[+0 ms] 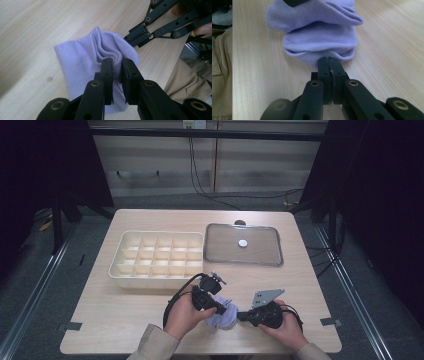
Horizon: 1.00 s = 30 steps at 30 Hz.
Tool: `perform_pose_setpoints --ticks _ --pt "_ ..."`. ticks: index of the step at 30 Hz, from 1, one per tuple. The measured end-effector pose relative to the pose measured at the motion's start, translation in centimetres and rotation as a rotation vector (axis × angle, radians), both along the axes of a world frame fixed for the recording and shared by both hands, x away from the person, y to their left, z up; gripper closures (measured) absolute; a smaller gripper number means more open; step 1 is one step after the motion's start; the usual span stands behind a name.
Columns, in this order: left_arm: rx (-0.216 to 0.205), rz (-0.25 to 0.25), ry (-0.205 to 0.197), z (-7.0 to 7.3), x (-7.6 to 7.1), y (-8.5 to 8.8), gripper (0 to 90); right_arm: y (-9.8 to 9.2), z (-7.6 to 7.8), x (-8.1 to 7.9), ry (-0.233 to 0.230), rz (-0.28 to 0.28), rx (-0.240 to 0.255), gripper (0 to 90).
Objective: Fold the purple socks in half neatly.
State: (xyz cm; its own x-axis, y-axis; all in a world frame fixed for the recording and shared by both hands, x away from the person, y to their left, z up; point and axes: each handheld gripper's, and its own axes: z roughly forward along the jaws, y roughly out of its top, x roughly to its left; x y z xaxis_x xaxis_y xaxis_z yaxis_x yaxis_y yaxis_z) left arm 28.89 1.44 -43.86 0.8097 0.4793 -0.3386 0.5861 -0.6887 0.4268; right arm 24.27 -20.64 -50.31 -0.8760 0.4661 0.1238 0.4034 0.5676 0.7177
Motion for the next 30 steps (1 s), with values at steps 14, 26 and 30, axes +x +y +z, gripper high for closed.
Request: perform_pose_setpoints --ticks 14,26,30 --pt "-0.007 -0.029 0.006 -0.69 -0.48 -0.90 80.3 0.27 0.00 -0.05 -0.008 0.000 -0.003 88.5" --pt "-0.023 -0.015 -0.007 -0.25 -0.44 -0.39 80.2 0.60 -0.06 -0.05 -0.009 0.005 0.004 87.9" --pt "-0.022 -0.022 -0.004 -0.38 -0.46 -0.35 80.2 0.97 -0.06 -0.14 -0.008 0.009 0.007 88.0"
